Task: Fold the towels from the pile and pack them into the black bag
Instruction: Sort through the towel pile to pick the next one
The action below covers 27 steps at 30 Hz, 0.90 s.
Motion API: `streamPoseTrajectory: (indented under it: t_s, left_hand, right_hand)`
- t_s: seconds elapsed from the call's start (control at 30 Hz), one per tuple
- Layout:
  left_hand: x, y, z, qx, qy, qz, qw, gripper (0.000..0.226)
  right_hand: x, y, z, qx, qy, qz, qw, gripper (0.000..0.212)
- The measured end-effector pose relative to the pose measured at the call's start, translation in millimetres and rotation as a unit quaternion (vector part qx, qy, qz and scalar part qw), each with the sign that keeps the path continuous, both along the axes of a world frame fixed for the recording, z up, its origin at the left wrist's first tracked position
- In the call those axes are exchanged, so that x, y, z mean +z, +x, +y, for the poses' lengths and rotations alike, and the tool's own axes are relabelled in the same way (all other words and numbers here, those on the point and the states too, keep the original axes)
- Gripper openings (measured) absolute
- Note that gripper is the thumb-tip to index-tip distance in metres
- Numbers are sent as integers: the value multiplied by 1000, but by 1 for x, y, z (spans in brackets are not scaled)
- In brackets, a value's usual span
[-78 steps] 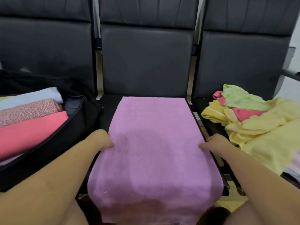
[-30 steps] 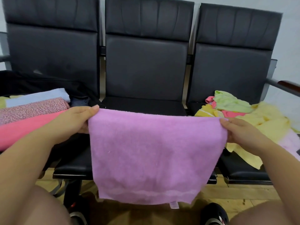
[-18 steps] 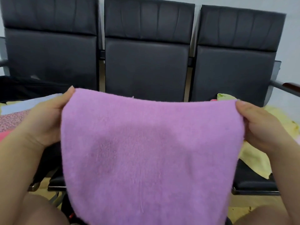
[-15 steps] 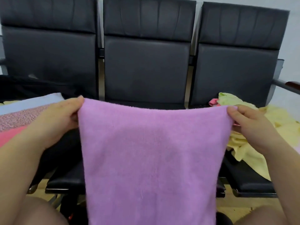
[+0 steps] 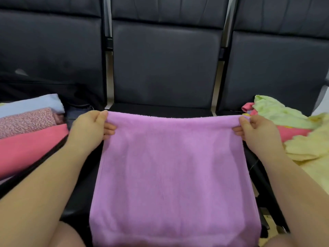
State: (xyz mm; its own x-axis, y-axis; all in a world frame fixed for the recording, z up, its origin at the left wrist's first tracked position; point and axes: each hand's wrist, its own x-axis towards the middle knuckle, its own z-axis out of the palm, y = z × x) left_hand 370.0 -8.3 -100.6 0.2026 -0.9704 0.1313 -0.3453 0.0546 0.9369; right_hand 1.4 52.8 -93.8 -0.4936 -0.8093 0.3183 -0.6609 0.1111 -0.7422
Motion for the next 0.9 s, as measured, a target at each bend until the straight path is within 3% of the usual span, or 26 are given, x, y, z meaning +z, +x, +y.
streamPoseTrajectory:
  t_s: [0.07, 0.1, 0.13, 0.2, 0.27, 0.37, 0.47, 0.53, 0.57, 0.7, 0.9]
  left_hand:
    - [-13, -8, -14, 6, -13, -73, 997, 22]
    - [-18, -14, -17, -8, -10, -132, 991, 26]
    - [-23, -22, -16, -46, 14, -188, 981, 37]
    - [-40, -40, -14, -161, 102, -254, 948, 85]
    - [-47, -56, -8, -211, 181, -351, 894, 113]
    - [-41, -60, -8, -209, 227, -462, 831, 110]
    - [-36, -62, -1, -280, 302, -532, 740, 105]
    - [-41, -60, 0, -298, 320, -554, 708, 112]
    - [-45, -57, -1, -290, 315, -548, 719, 115]
    - [-59, -53, -8, -222, 231, -485, 814, 111]
    - [-51, -40, -5, -185, 224, -483, 826, 92]
  right_hand:
    - [-8, 5, -12, -15, 5, 39, 999, 25]
    - [-15, 8, -18, 10, 20, 47, 999, 38]
    - [-24, 11, -22, 55, 46, 42, 997, 56]
    - [-43, 21, -26, 136, 157, 36, 978, 100]
    - [-53, 27, -26, 165, 244, 60, 954, 125]
    - [-43, 27, -23, 158, 324, 95, 928, 124]
    - [-35, 31, -14, 173, 503, 186, 826, 110]
    - [-40, 38, -12, 187, 549, 226, 782, 114]
    - [-43, 40, -12, 186, 539, 225, 790, 117]
    - [-58, 41, -17, 172, 406, 195, 876, 108]
    - [-46, 34, -4, 174, 373, 168, 896, 96]
